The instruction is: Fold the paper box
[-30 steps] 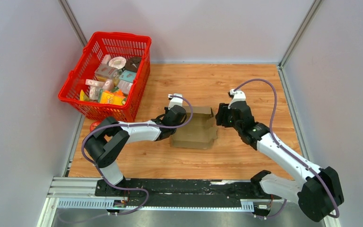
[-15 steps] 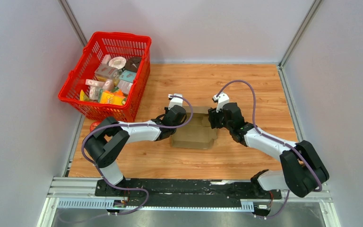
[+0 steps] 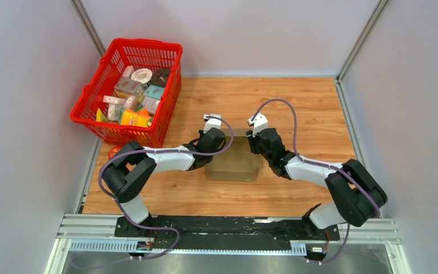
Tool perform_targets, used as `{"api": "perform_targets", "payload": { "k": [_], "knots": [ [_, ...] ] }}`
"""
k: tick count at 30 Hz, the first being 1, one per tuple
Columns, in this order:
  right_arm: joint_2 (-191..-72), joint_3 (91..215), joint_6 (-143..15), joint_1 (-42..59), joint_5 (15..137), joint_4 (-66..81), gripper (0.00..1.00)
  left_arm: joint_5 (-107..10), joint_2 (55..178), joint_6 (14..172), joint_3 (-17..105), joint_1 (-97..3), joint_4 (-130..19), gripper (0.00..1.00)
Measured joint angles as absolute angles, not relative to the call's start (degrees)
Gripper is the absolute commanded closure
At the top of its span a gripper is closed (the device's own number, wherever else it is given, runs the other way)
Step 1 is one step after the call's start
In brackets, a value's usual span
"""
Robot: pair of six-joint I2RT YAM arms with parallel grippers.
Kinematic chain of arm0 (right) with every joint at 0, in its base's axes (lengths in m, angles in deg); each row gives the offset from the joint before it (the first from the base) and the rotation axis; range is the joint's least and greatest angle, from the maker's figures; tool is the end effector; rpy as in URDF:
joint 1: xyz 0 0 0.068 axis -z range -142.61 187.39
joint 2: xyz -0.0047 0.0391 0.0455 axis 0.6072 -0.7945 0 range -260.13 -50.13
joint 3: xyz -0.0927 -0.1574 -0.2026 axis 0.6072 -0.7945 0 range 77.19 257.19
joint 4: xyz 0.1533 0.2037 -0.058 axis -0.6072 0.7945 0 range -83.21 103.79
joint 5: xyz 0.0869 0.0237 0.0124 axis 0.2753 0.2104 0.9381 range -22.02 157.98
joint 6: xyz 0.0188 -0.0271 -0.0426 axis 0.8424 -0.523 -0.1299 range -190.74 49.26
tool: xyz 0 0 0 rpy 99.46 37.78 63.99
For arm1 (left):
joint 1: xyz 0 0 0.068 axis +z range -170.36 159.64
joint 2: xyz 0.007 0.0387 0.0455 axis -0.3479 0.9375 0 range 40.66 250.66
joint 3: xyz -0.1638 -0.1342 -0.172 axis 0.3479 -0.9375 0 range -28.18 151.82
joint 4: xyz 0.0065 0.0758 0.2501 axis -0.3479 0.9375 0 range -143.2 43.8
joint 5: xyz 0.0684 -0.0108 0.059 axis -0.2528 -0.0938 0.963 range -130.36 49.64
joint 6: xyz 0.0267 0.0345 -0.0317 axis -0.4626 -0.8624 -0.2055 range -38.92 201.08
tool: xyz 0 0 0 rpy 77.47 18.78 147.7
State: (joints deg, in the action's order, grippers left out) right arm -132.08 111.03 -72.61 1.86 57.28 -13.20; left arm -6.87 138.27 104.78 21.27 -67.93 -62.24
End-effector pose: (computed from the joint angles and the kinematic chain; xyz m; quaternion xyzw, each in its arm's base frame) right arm 0.2377 0.1616 0.1813 -0.2284 0.8243 0.0717 0.5131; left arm 0.2462 -0.2404 0.1673 0.0577 0.8716 -0.0283 0.4859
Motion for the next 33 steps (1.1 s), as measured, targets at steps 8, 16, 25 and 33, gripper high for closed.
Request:
{"api": "perform_targets", "payload": {
  "k": [8,16,25,33],
  "knots": [
    [-135.34,111.06,-68.56,0.53,49.72,-15.82,0.67,-6.69,138.27,104.83,22.32,-69.09,-60.95,1.0],
    [-140.47,111.95,-66.97,-3.19,37.78,-19.71,0.94,-6.41,137.96,104.89,22.32,-69.13,-60.6,1.0],
    [-146.9,114.05,-66.14,-9.68,18.24,-24.43,1.0,-6.04,137.96,106.4,22.32,-69.09,-59.55,1.0],
    [-145.94,114.16,-64.91,-10.42,18.62,-21.4,0.47,-5.86,137.96,106.71,22.32,-69.15,-59.53,1.0]
  ]
}}
